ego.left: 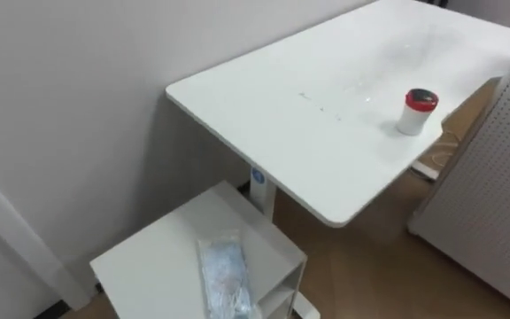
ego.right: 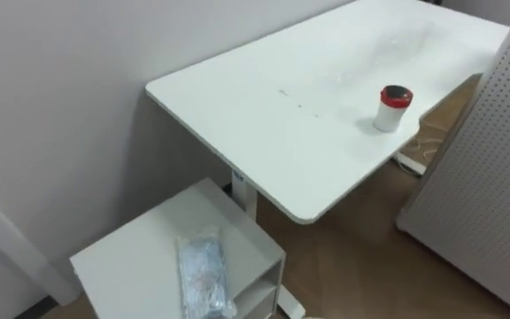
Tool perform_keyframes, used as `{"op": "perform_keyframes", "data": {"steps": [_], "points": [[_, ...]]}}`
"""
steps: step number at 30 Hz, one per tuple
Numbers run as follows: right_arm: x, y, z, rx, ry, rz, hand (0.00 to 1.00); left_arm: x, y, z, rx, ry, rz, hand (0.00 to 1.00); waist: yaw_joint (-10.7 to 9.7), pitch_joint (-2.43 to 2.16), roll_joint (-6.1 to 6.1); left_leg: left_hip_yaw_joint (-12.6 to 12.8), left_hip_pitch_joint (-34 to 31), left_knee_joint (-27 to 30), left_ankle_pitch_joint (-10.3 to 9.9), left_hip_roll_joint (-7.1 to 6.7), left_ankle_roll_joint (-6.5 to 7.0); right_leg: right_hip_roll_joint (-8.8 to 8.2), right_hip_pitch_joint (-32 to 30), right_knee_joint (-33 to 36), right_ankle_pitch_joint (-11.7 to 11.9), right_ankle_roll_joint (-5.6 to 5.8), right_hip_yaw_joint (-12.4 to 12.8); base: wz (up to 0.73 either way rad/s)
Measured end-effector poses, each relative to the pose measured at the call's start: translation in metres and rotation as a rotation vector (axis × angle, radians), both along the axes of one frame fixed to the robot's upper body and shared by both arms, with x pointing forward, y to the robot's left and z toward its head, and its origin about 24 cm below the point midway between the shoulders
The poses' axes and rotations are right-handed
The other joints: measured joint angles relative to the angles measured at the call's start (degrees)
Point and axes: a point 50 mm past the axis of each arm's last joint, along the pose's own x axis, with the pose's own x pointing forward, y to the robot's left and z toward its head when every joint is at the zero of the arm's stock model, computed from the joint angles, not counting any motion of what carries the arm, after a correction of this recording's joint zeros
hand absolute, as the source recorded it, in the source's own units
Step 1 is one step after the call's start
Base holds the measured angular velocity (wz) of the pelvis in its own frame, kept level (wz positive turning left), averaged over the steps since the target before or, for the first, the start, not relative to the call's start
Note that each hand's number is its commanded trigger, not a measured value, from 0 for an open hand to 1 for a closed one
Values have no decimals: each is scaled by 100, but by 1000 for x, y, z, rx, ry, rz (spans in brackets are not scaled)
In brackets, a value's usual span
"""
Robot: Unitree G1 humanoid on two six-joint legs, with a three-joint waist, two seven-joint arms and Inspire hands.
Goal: Pick garbage
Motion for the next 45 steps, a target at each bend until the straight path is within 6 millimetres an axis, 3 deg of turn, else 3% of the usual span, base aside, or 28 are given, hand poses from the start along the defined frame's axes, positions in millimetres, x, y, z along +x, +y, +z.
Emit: {"op": "perform_keyframes", "data": {"steps": [2,5,9,15,18,25,26,28,29,30,32,33,35,37,45], "points": [[2,1,-1,2,7,5,100,23,0,13,33,-113,-40,0,114,32,-95,185,44,-85,83,-7,78,27,-98,13,-34,50,-74,8],[14,2,2,10,-18,53,100,50,-3,32,97,-253,-93,0,173,27,-114,84,54,-85,83,-34,78,15,-153,8,-22,29,-397,-36],[20,0,3,-9,-20,82,100,109,-11,72,172,-508,-166,0,-8,45,-24,26,38,-197,85,-57,78,-10,-184,23,-25,31,-465,-1],[40,0,8,-27,-39,150,100,152,-22,106,233,-685,-211,0,-281,77,37,-12,-77,-259,85,-67,78,-10,-447,147,-28,27,-478,-14],[53,0,12,-35,-66,168,100,162,-27,115,239,-731,-228,0,-332,135,63,-25,-181,-231,85,-66,78,-24,-833,591,-47,-6,-479,-23],[69,2,17,-74,-92,220,100,173,-30,120,259,-763,-237,0,-492,166,70,-7,-585,-88,84,-95,78,-61,-1370,917,-56,-21,-404,-12],[74,1,18,-83,-104,219,100,174,-31,119,266,-759,-243,0,-492,201,68,-24,-647,-59,84,-101,78,-76,-1559,1156,-58,-25,-401,-10],[82,2,22,-95,-142,218,100,175,-30,116,274,-740,-244,0,-545,274,87,-434,-710,-36,83,-156,79,-54,-2018,1508,-188,-150,-417,-19],[90,4,25,-102,-169,226,100,175,-24,117,294,-731,-236,0,-563,287,8,-592,-880,101,58,-208,42,58,-2235,858,83,-372,-345,-21],[96,1,29,-113,-188,237,100,177,-23,116,298,-723,-233,0,-639,337,42,-548,-1083,361,-82,-229,-45,28,-2317,678,483,-455,-528,-18],[98,-2,31,-129,-189,228,100,178,-26,115,290,-716,-241,0,-775,378,168,-416,-1368,618,-153,-135,-108,69,-2361,692,507,-483,-548,12],[97,-1,30,-125,-184,228,100,181,-29,116,279,-725,-243,0,-855,380,165,-332,-1486,574,-110,-76,-162,90,-2367,697,507,-482,-451,24],[97,-1,29,-121,-182,204,100,186,-33,119,279,-738,-256,0,-922,377,135,-182,-1573,550,-77,-14,-121,121,-2373,710,504,-477,-449,17],[96,-5,30,-125,-180,196,100,187,-36,120,275,-749,-269,0,-917,360,64,-16,-1581,611,-57,-8,-76,146,-2395,701,515,-459,-433,2],[98,-1,30,-120,-182,213,100,177,-35,103,273,-664,-271,0,-904,353,36,323,-1732,766,-67,46,-25,233,-2449,511,774,-430,-277,-14]]}}
